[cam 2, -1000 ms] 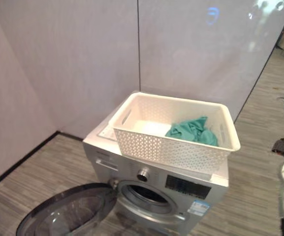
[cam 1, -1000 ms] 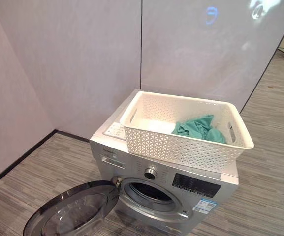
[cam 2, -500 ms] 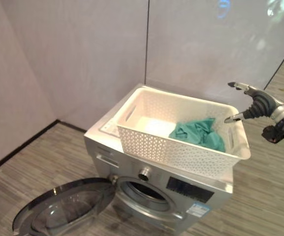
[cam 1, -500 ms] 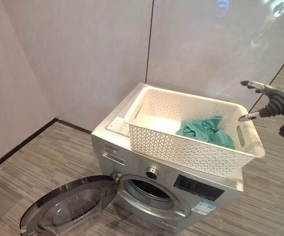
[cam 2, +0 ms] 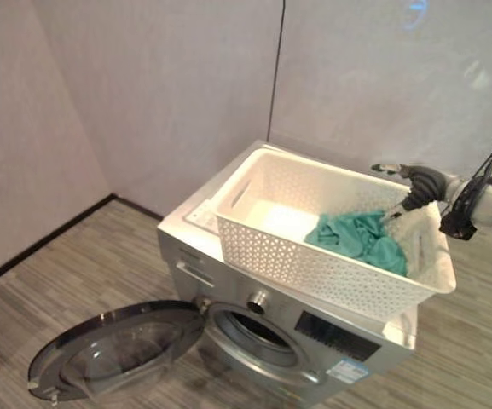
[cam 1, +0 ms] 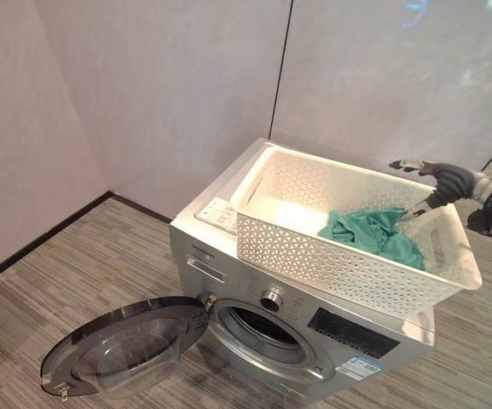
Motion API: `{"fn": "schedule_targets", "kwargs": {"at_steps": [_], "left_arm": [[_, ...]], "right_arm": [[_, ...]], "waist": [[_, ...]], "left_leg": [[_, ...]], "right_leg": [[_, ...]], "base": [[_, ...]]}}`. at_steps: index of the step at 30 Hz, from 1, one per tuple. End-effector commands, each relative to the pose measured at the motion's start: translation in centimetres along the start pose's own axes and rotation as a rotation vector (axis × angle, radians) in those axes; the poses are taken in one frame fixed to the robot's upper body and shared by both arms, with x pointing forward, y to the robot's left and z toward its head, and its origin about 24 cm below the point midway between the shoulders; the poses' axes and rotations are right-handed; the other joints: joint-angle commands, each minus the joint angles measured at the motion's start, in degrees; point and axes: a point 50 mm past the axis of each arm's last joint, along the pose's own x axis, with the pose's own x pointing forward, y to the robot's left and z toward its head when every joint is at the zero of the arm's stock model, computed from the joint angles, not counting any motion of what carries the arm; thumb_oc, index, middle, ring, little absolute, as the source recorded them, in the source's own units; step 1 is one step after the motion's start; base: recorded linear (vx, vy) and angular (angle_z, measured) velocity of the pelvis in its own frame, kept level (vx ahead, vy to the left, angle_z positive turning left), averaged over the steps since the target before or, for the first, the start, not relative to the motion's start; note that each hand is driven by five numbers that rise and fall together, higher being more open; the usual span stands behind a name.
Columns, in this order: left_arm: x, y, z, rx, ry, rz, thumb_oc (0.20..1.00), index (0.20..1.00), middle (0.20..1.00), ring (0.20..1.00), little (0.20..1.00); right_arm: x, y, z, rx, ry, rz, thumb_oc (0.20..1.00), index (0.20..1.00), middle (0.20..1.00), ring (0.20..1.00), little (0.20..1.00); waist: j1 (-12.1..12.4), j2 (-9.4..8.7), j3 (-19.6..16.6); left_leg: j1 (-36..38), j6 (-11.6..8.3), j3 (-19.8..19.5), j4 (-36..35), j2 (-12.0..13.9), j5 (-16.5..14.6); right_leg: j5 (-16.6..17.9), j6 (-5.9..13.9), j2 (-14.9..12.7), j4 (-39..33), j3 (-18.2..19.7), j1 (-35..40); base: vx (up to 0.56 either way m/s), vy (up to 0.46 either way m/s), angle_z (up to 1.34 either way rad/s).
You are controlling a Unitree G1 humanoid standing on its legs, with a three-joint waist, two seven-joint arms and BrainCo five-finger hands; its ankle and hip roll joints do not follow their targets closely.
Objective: Grab the laundry basket,head to the washer,open it,put in the laundry and shut it.
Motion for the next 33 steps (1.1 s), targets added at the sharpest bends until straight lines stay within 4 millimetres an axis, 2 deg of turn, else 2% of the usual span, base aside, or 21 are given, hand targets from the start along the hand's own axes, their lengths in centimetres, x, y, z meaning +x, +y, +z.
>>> {"fn": "schedule_targets", "kwargs": {"at_steps": [1,2,4,12,18,28,32,33], "left_arm": [[0.1,-2.5,-0.6,-0.004,0.039,-0.085,1.0,1.0,1.0,1.0,1.0],[0.1,-2.6,-0.5,-0.007,0.036,-0.093,1.0,1.0,1.0,1.0,1.0],[0.1,-2.6,-0.6,-0.009,0.037,-0.095,1.0,1.0,1.0,1.0,1.0],[0.1,-2.6,-0.9,-0.004,0.035,-0.113,1.0,1.0,1.0,1.0,1.0],[0.0,-2.4,-1.5,0.006,0.052,-0.119,1.0,1.0,1.0,1.0,1.0],[0.0,-1.9,-1.2,0.006,0.04,-0.104,1.0,1.0,1.0,1.0,1.0],[0.0,-2.0,-1.2,0.003,0.034,-0.106,1.0,1.0,1.0,1.0,1.0],[0.0,-1.9,-1.2,0.001,0.036,-0.103,1.0,1.0,1.0,1.0,1.0]], "right_arm": [[-0.2,-1.0,0.2,-0.061,0.028,0.019,1.0,1.0,1.0,1.0,1.0],[-0.1,-0.1,-0.2,-0.078,0.045,0.071,1.0,1.0,1.0,1.0,1.0],[-0.1,0.3,-0.3,-0.087,0.052,0.101,1.0,1.0,1.0,1.0,1.0],[1.1,4.3,-1.0,-0.136,0.094,0.324,1.0,1.0,1.0,1.0,1.0],[2.3,6.3,-1.4,-0.082,0.108,0.418,1.0,1.0,1.0,1.0,1.0],[2.6,9.1,-1.6,-0.017,0.122,0.584,1.0,1.0,1.0,1.0,1.0],[2.5,9.5,-1.4,-0.009,0.119,0.631,1.0,1.0,1.0,1.0,1.0],[2.4,9.6,-1.4,-0.002,0.121,0.637,0.2,0.2,0.2,0.2,0.2]], "waist": [[2.54,-0.41,-1.41],[2.65,-0.47,-1.25],[2.68,-0.48,-1.19],[3.66,-0.73,0.01],[4.6,-0.91,0.82],[5.74,-1.76,1.89],[5.89,-1.74,1.88],[5.91,-1.75,1.79]], "left_leg": [[0.22,0.85,2.12,0.39,-0.12,-2.24],[0.04,0.76,1.92,0.39,0.03,-2.16],[-0.01,0.72,1.8,0.39,0.1,-2.14],[-0.87,0.45,1.38,0.39,0.44,-1.82],[-1.64,0.36,0.97,0.39,0.58,-1.53],[-2.41,0.0,0.0,0.47,1.0,-1.19],[-2.28,-0.11,-0.13,0.44,1.07,-1.18],[-2.16,-0.13,-0.16,0.44,1.13,-1.22]], "right_leg": [[-4.26,0.76,1.27,2.02,-1.71,-0.41],[-4.4,0.71,1.31,1.95,-1.87,-0.34],[-4.45,0.68,1.29,1.93,-1.96,-0.32],[-4.73,0.48,1.56,1.5,-2.24,-0.58],[-4.7,0.32,1.92,0.81,-2.16,-1.07],[-5.52,-0.29,2.46,0.92,-2.49,-1.09],[-5.61,-0.36,2.58,0.68,-2.66,-0.81],[-5.72,-0.39,2.69,0.67,-2.62,-0.66]], "base": [[0.0,0.0,0.0],[0.0,0.0,0.0],[0.0,0.0,0.0],[0.0,0.0,0.0],[0.0,-0.001,0.01],[0.01,-0.014,0.07],[0.0,0.0,0.0],[0.0,0.0,0.0]]}}
